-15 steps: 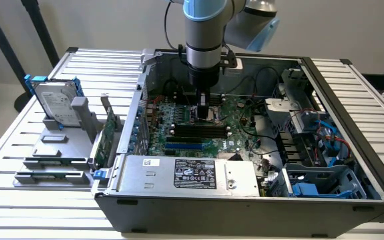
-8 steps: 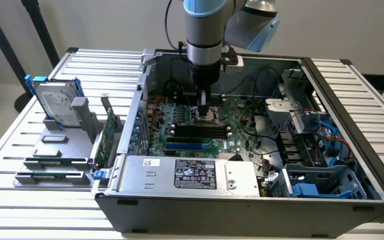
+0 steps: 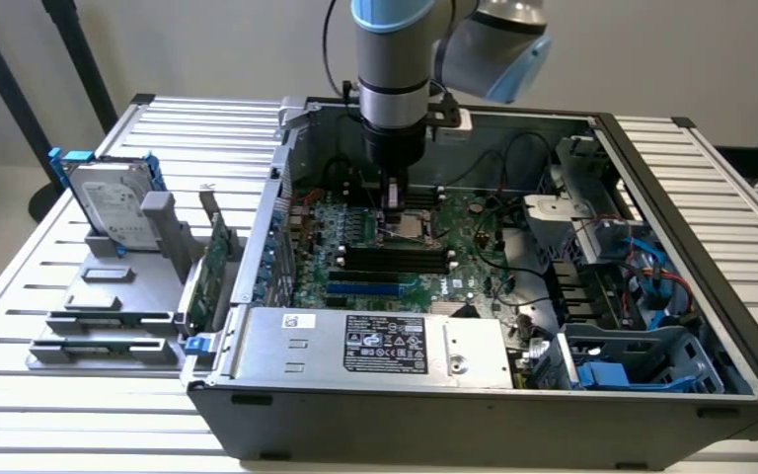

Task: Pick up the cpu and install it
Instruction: 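Place the cpu into insertion slot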

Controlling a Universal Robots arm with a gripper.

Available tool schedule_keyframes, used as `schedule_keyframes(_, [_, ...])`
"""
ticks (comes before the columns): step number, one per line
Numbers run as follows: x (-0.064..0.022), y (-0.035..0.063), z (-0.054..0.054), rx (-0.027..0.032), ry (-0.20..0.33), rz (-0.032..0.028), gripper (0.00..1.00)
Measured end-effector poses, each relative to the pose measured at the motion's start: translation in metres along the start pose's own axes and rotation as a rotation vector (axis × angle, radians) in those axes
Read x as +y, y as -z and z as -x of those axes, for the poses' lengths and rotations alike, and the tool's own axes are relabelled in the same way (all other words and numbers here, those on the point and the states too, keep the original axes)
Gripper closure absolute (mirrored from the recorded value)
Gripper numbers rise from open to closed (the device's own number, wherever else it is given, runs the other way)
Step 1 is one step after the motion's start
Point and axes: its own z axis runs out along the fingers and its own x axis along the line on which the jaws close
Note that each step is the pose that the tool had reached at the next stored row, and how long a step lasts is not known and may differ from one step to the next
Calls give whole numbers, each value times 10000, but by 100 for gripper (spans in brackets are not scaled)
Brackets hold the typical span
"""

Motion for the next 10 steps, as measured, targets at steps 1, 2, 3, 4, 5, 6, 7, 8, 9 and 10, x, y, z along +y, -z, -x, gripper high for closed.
schedule_keyframes(1, [-22, 2, 1, 7, 10, -4, 89])
schedule_keyframes(2, [-47, 4, 2, 15, 20, -9, 89])
schedule_keyframes(3, [-68, 6, 3, 21, 29, -15, 89])
schedule_keyframes(4, [-90, 7, 4, 27, 38, -21, 89])
schedule_keyframes(5, [-112, 9, 5, 32, 47, -28, 89])
schedule_keyframes(6, [-134, 11, 6, 36, 55, -35, 89])
schedule_keyframes(7, [-156, 13, 7, 40, 63, -43, 89])
schedule_keyframes(8, [-179, 15, 8, 42, 69, -51, 89])
schedule_keyframes(9, [-202, 17, 9, 45, 76, -58, 89])
schedule_keyframes(10, [-228, 19, 10, 47, 82, -65, 89])
